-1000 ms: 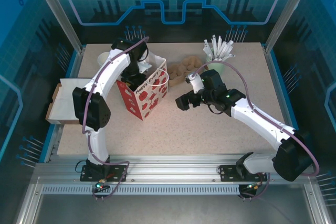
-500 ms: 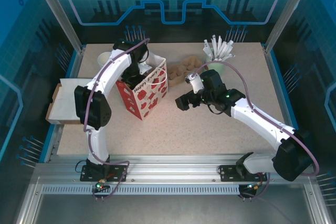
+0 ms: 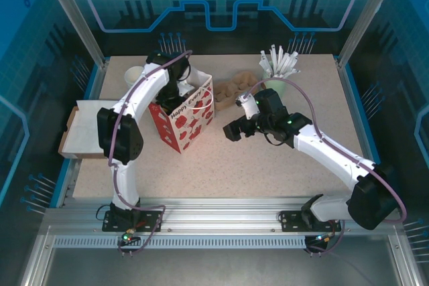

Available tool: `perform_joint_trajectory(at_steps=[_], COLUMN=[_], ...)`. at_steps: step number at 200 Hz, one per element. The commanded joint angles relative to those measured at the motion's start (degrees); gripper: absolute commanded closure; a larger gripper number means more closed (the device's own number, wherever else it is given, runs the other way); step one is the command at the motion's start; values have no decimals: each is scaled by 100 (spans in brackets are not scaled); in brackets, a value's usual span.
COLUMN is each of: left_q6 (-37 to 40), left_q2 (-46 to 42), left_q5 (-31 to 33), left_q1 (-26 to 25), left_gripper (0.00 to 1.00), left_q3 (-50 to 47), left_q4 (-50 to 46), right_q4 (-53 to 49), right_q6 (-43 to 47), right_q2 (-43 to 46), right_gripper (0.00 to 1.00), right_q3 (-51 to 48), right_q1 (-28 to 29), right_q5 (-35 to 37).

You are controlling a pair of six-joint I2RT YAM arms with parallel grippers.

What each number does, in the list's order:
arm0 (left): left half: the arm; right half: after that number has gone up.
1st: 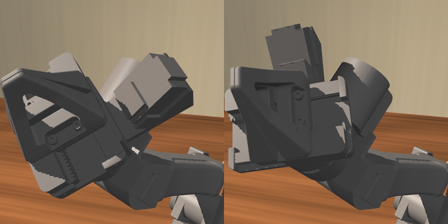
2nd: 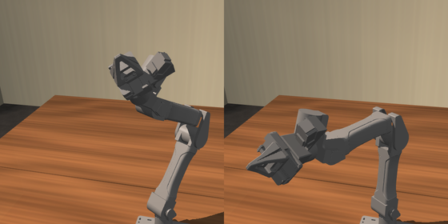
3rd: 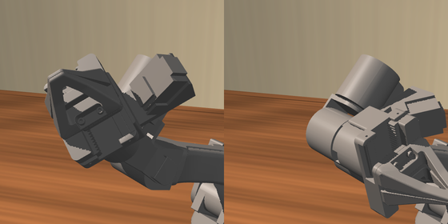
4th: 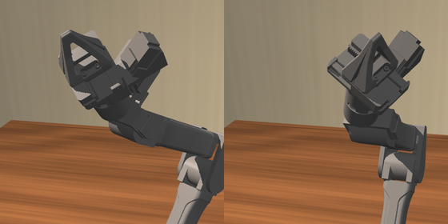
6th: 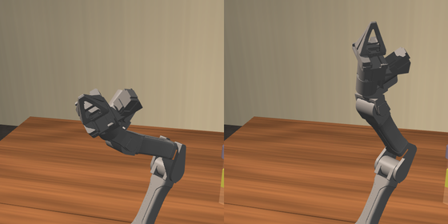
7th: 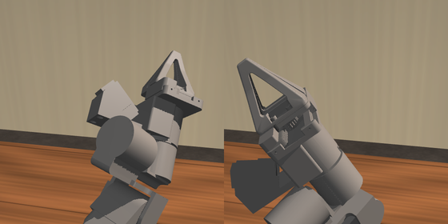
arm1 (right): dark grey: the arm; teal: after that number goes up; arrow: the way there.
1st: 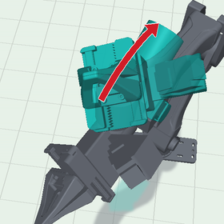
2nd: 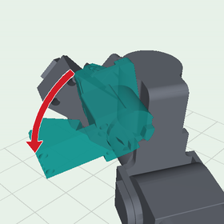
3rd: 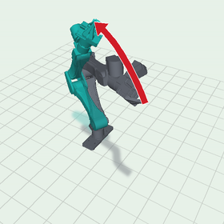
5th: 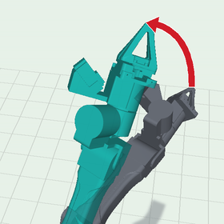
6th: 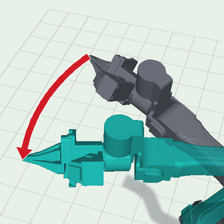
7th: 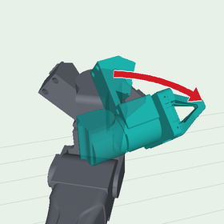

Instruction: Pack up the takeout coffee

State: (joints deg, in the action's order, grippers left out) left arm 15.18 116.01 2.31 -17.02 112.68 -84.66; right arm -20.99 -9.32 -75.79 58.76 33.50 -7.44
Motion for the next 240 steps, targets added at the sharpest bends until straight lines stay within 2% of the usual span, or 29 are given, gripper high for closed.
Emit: perform_joint_trajectory(at_steps=[1, 240], left_q6=[74, -86], left_q2=[128, 507], left_q5=[-194, -153], left_q1=[58, 49], left_gripper=[61, 60], left_q3=[-106, -456], left_q4=[2, 362], right_q4=[-61, -27], right_q6=[88, 72], right_q2=[-44, -17], right_gripper=[0, 0], right_q3=[149, 73], right_q1=[105, 107], right_q5=[67, 67])
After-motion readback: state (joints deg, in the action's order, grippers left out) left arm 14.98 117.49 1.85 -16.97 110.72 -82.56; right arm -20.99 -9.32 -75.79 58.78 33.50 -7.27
